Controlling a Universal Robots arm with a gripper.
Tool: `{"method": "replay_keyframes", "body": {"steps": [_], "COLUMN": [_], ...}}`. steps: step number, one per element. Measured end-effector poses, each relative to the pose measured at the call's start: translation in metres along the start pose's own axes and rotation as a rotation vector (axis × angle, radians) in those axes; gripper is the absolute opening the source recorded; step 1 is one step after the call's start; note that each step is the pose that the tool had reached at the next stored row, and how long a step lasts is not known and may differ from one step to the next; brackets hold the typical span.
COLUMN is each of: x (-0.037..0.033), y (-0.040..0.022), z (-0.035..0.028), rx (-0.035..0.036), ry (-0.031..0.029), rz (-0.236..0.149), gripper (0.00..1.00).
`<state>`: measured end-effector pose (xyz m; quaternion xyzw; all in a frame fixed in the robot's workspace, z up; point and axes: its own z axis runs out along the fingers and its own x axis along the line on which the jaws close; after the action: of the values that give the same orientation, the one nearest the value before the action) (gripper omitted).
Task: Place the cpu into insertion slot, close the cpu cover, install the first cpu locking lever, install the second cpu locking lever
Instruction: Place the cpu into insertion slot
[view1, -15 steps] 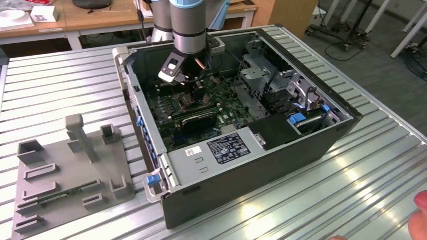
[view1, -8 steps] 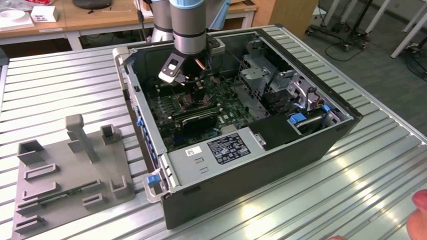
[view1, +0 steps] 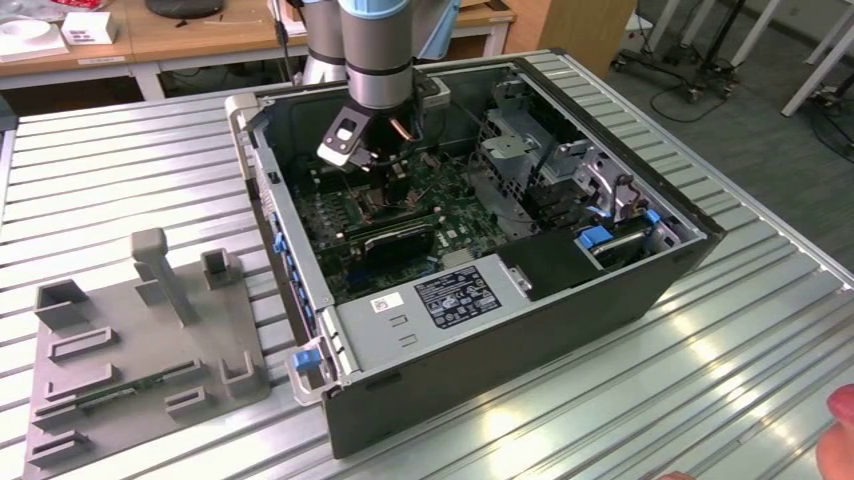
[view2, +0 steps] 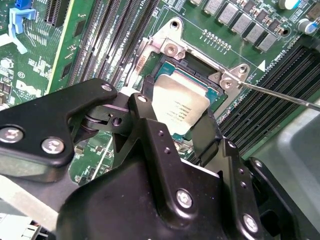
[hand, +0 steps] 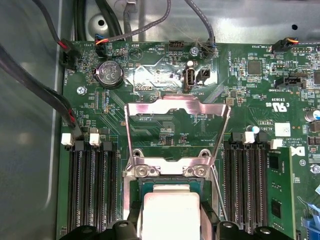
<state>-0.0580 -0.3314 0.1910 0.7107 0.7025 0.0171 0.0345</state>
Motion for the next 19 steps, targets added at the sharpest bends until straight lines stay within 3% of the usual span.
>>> {"method": "replay_keyframes", "body": {"steps": [2, 3, 10, 19], "x": [0.0002, 0.0002, -0.0001, -0.0006], "y": [0.0001, 0.0001, 0.0, 0.0017], "z": [0.0004, 0.0003, -0.0014, -0.0243], "rx": [-0.0008, -0.0003, 0.0005, 0.0004], "ry": [0.001, 0.0007, -0.0006, -0.0004], "rz": [0.0, 0.0, 0.0, 0.0], "gripper": [0.55, 0.62, 0.62, 0.62]}}
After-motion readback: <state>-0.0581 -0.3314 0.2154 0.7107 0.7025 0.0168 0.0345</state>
